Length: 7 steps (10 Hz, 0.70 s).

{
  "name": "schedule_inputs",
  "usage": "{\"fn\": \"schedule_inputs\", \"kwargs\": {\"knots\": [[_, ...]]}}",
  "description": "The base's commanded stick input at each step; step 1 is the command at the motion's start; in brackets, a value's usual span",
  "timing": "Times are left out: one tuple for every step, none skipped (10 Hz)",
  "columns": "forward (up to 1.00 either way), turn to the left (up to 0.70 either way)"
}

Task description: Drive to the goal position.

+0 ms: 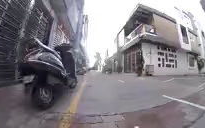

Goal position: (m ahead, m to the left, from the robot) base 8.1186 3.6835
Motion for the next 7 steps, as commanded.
{"fn": "schedule_inputs", "kwargs": {"knots": [[1.00,-0.40],[1.00,-0.40],[1.00,-0.38],[1.00,-0.29],[1.00,-0.20],[1.00,-0.11],[1.00,-0.02]]}}
